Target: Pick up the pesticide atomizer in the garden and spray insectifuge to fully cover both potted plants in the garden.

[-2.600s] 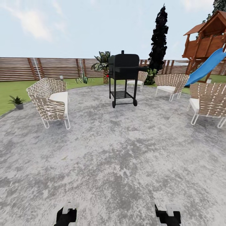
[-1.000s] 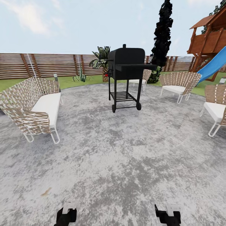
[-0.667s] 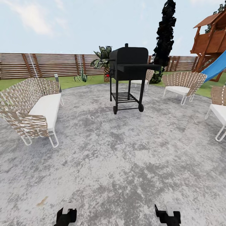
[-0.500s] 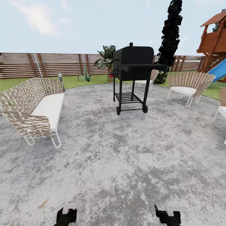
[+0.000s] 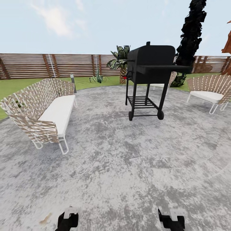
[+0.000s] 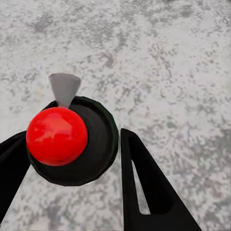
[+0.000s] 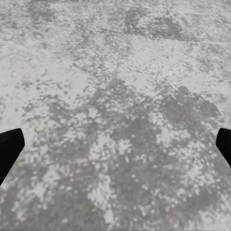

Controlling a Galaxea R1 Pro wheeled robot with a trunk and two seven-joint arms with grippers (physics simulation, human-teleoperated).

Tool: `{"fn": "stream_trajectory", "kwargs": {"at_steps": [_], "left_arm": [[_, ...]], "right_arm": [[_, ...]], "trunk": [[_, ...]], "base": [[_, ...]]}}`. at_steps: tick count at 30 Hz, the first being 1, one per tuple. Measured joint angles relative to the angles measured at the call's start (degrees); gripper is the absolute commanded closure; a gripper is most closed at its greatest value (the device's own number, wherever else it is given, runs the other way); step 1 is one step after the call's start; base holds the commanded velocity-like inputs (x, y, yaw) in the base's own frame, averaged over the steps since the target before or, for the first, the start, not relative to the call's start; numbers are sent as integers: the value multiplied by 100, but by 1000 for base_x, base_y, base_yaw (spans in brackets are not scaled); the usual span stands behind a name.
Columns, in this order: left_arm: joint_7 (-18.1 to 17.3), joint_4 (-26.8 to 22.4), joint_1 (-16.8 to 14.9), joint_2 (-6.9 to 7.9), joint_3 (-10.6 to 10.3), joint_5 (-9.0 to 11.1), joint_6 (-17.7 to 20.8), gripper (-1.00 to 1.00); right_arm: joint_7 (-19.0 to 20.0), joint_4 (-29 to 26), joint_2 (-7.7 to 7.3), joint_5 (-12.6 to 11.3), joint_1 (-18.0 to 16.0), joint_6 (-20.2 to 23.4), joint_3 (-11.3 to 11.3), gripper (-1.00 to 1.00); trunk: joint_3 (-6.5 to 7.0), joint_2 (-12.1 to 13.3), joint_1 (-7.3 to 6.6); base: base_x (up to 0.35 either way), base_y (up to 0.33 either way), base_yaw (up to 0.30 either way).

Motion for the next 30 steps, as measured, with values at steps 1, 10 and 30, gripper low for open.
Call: {"fn": "stream_trajectory", "kwargs": {"at_steps": [1,10,30], "left_arm": [[0,2,-1,0,0,0,0,100],[0,0,-2,0,1,-3,0,100],[0,-2,-2,1,1,-3,0,100]], "right_arm": [[0,0,0,0,0,0,0,-100],[0,0,0,0,0,0,0,-100],[1,1,1,0,-1,-1,0,-100]], "trunk": [[0,0,0],[0,0,0],[0,0,0]], "base": [[339,0,6],[339,0,1],[339,0,131]]}}
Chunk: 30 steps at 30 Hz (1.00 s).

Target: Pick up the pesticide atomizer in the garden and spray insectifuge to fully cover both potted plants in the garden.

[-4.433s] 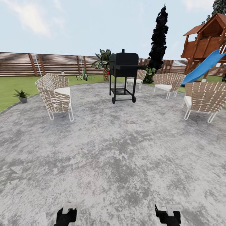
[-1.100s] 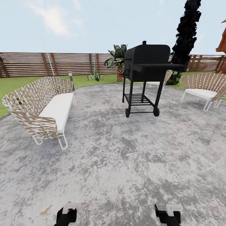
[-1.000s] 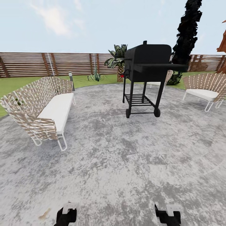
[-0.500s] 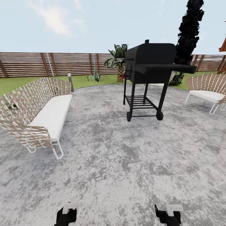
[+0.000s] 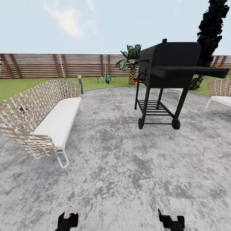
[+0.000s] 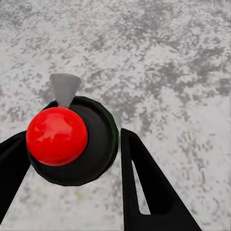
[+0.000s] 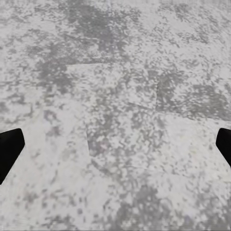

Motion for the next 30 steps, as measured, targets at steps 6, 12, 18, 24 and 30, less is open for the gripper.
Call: {"fn": "stream_trajectory", "kwargs": {"at_steps": [6,12,18,24,30], "left_arm": [[0,0,-1,0,1,1,0,100],[0,3,1,0,-1,2,0,100],[0,6,2,0,0,6,0,100],[0,9,5,0,0,6,0,100],[0,10,5,-1,-1,6,0,100]], "right_arm": [[0,0,0,0,0,0,0,-100],[0,0,0,0,0,0,0,-100],[0,0,0,0,0,0,0,-100],[0,0,0,0,0,0,0,-100],[-1,-1,0,0,1,1,0,-100]], "trunk": [[0,0,0],[0,0,0],[0,0,0],[0,0,0],[0,0,0]], "base": [[339,0,193],[339,0,193],[339,0,193],[339,0,185],[339,0,64]]}}
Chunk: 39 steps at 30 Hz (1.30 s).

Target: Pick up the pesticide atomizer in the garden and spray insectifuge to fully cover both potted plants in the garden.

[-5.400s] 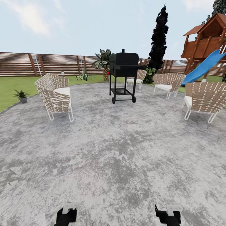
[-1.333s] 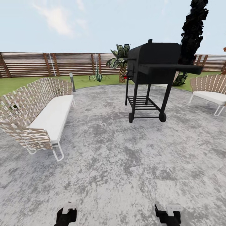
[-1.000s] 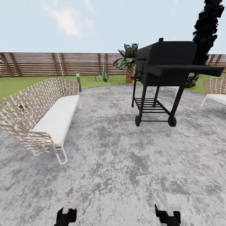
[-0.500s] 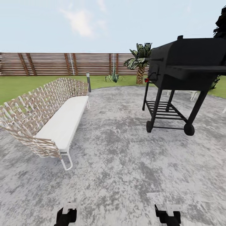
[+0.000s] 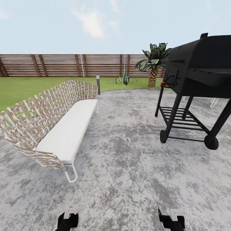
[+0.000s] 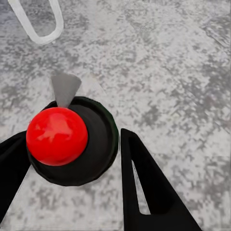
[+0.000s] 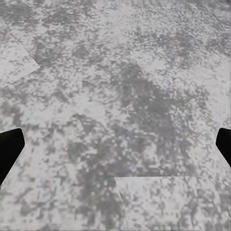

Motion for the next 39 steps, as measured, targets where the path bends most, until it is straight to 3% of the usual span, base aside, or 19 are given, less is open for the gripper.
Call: {"fn": "stream_trajectory", "kwargs": {"at_steps": [39], "left_arm": [[0,-8,-1,0,0,0,0,100]], "right_arm": [[0,0,0,0,0,0,0,-100]], "trunk": [[0,0,0]], "base": [[339,0,1]]}}
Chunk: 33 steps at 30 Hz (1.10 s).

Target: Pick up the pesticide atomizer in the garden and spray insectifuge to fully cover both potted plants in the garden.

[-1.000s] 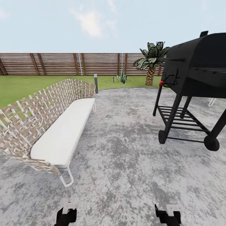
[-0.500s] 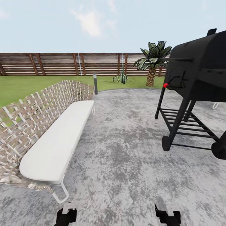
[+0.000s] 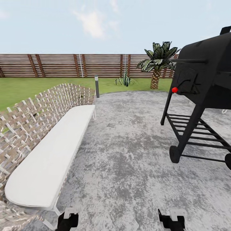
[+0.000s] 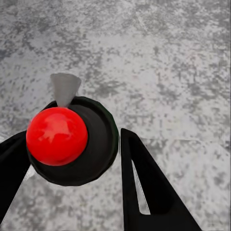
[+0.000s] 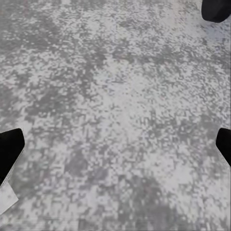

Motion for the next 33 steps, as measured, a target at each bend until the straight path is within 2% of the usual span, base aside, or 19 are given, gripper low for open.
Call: {"fn": "stream_trajectory", "kwargs": {"at_steps": [14,33], "left_arm": [[0,0,-2,0,4,-2,0,100],[0,8,-5,0,5,0,1,100]], "right_arm": [[0,0,0,0,0,0,0,-100],[-1,-1,0,0,0,0,0,-100]], "trunk": [[0,0,0],[0,0,1]], "base": [[338,-10,0],[289,-149,0]]}}
